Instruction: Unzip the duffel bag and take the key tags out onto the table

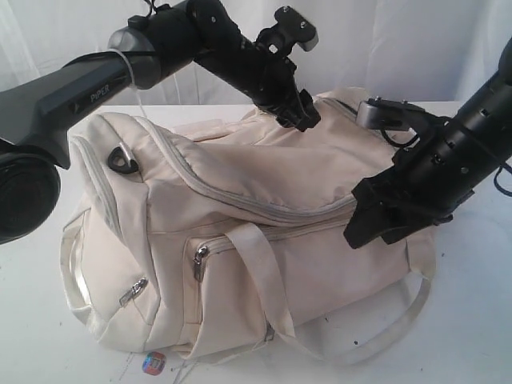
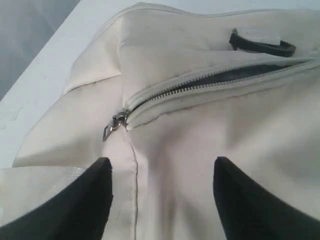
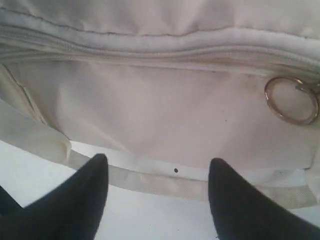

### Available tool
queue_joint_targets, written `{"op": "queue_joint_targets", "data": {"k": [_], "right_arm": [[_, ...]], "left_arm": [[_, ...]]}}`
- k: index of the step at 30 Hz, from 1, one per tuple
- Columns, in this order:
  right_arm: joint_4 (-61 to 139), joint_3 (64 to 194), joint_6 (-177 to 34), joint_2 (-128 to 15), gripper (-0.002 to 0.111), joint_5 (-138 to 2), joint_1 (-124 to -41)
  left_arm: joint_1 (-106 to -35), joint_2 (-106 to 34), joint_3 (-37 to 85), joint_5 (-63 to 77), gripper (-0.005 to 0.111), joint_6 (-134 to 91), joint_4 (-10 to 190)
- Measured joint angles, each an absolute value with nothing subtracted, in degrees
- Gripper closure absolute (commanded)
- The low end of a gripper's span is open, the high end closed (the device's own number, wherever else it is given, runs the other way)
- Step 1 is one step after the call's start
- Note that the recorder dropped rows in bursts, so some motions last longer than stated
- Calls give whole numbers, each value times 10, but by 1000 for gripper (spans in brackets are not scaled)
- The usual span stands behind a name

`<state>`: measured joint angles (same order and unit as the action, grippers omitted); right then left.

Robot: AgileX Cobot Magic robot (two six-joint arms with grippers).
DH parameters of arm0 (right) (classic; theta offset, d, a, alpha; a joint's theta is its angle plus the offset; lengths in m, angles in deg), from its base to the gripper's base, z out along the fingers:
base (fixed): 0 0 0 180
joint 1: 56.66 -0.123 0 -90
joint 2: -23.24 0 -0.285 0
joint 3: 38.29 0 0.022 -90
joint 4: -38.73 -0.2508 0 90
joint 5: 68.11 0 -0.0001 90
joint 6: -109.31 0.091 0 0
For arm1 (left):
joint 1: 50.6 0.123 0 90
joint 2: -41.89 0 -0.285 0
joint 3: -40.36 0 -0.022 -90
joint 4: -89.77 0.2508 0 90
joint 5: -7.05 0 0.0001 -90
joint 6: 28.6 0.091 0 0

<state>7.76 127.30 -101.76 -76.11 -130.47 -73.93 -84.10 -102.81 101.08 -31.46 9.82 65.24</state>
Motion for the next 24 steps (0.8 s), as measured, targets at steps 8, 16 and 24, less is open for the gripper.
{"op": "queue_joint_targets", "data": {"k": [8, 16, 24], "right_arm": [[183, 1332, -974, -753, 58, -1345, -739], [359, 1345, -839, -714, 60, -1256, -739], [401, 1345, -787, -713, 60, -1203, -739]], "left_arm": [[-841, -975, 1011, -373, 51, 93, 652], [-841, -923, 1014, -516, 107, 54, 652], [-849, -918, 1014, -577, 107, 23, 677]]}}
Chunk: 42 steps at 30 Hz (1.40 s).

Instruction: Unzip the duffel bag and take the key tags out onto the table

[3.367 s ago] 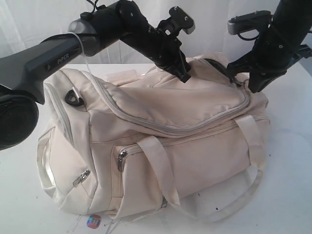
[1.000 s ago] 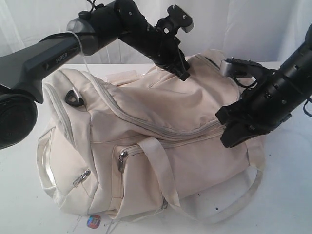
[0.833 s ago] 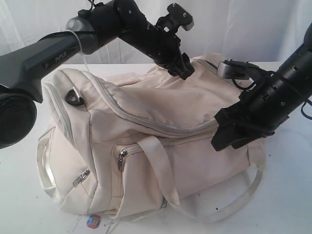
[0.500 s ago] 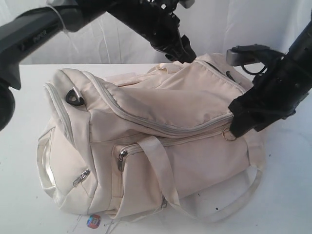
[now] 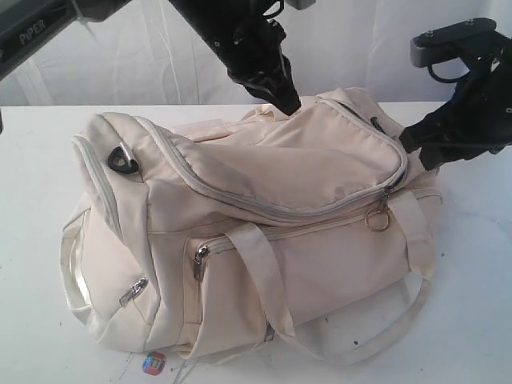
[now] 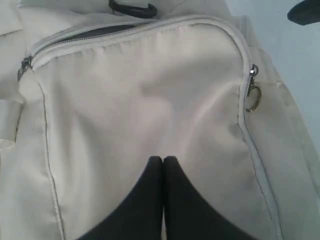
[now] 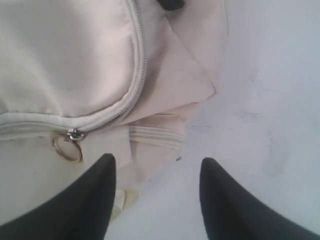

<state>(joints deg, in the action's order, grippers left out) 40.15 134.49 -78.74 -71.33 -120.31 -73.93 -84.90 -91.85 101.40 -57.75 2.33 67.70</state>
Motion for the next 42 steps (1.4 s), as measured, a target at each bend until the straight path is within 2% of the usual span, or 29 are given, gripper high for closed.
{"op": "queue_joint_targets", "data": {"k": [3, 11, 17, 21, 28, 36, 38, 42], "right_arm": [[406, 1345, -784, -713, 60, -1199, -739], [486, 1345, -707, -713, 60, -1197, -712], [515, 1345, -653, -713, 60, -1197, -662], [501, 1345, -647, -713, 60, -1197, -656], [464, 1345, -653, -713, 60, -1197, -656], [420, 1345, -674, -713, 60, -1202, -656], [408, 1345, -684, -713, 60, -1203, -656], [395, 1345, -697, -713, 60, -1203, -656]], "left_arm": [[-876, -915, 1014, -577, 107, 16, 731], [-1007, -913, 1014, -577, 107, -20, 863], [-1076, -912, 1007, -571, 107, -106, 915], [-1114, -911, 965, -535, 107, -194, 1006], [-1123, -912, 867, -436, 107, -367, 1071], [-1124, -912, 830, -382, 106, -451, 1073], [-1124, -912, 828, -370, 101, -456, 1073], [-1124, -912, 828, -360, 81, -477, 1072]]}}
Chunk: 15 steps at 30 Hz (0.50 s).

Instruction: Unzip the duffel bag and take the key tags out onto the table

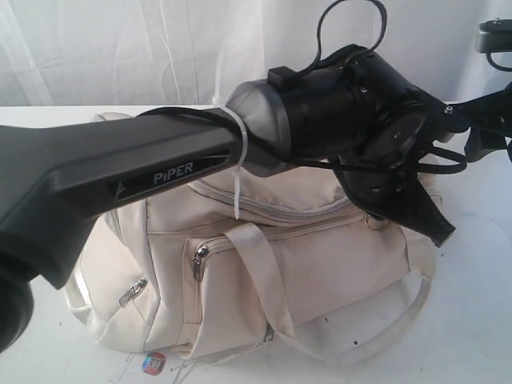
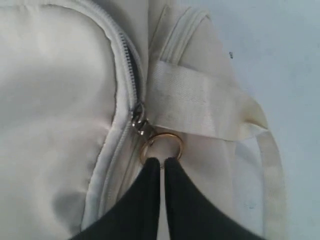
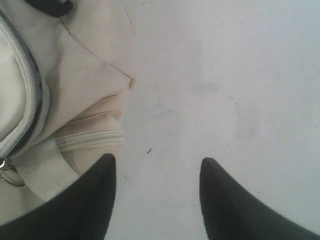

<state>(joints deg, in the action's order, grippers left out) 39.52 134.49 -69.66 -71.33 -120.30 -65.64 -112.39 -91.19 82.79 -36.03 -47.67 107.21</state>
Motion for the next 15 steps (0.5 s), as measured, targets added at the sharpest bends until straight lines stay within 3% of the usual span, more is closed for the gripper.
{"op": "queue_joint_targets", "data": {"k": [4, 7, 15], "right_arm": [[394, 1345, -698, -713, 60, -1203, -656], [394, 1345, -699, -713, 60, -1203, -656], [387, 1345, -699, -713, 60, -1204, -653]], "left_arm": [[-1124, -915, 828, -361, 56, -495, 1072], [-1124, -923, 828, -361, 44, -498, 1072], [-1124, -941, 826, -337, 40, -502, 1062]]}}
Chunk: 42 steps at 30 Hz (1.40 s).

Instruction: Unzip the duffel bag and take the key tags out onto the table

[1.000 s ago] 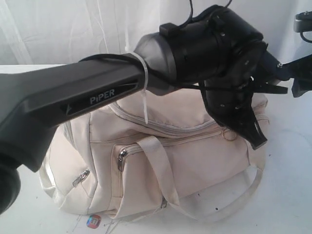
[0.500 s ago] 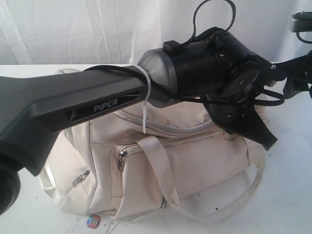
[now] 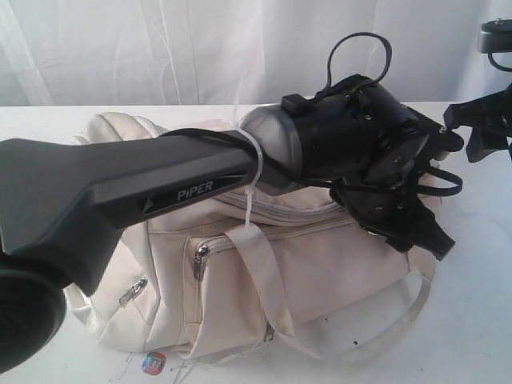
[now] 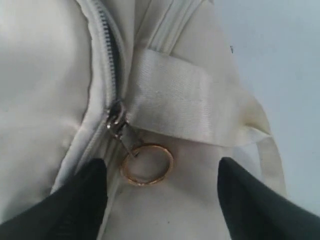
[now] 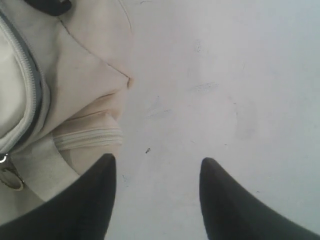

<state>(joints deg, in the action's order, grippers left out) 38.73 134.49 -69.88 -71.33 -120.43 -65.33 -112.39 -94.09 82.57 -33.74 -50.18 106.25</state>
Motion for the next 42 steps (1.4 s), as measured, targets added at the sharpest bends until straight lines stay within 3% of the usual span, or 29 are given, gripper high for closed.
{"op": "queue_joint_targets", "data": {"k": [14, 22, 27, 42], "right_arm": [[384, 1345, -700, -713, 60, -1209, -653], [384, 1345, -700, -713, 60, -1209, -653], [384, 1345, -700, -713, 60, -1209, -653], [374, 1345, -702, -711, 60, -1210, -653]], "left_arm": [[-1124, -965, 825, -316, 41, -503, 1080], [-1124, -965, 825, -316, 86, -503, 1080], [-1124, -965, 825, -317, 107, -503, 1080], [-1124, -919, 825, -389, 107, -471, 1080]]}}
